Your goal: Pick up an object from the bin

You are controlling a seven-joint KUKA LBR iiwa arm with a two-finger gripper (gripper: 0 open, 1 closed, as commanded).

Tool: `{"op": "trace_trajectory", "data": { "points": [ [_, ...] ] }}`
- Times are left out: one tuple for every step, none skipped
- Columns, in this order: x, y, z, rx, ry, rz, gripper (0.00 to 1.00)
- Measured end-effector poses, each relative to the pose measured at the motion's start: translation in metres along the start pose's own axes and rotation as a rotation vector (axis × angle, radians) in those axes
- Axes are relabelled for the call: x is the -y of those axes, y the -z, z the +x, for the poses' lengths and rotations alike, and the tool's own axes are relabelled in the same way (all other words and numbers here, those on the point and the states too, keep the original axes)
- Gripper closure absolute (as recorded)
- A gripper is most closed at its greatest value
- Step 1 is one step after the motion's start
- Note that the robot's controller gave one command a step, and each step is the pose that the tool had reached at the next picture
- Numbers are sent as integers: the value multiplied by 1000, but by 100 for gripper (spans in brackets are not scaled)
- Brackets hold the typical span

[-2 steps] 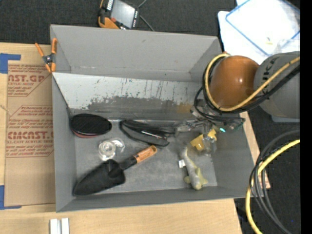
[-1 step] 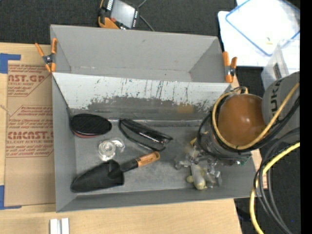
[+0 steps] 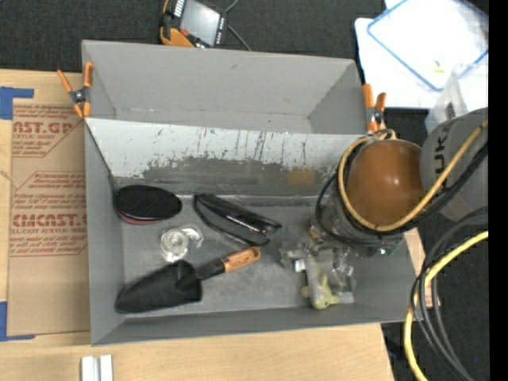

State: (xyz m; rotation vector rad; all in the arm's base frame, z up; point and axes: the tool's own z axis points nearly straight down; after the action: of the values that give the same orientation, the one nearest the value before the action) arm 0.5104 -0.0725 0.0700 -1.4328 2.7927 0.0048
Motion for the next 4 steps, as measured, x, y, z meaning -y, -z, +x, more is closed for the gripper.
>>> {"op": "trace_trajectory", "data": {
  "points": [
    [9,0,3,0,331,-2,100],
    [9,0,3,0,331,-3,100],
    [15,1,10,2,315,-4,100],
    [17,89,18,4,314,3,100]
  ]
}}
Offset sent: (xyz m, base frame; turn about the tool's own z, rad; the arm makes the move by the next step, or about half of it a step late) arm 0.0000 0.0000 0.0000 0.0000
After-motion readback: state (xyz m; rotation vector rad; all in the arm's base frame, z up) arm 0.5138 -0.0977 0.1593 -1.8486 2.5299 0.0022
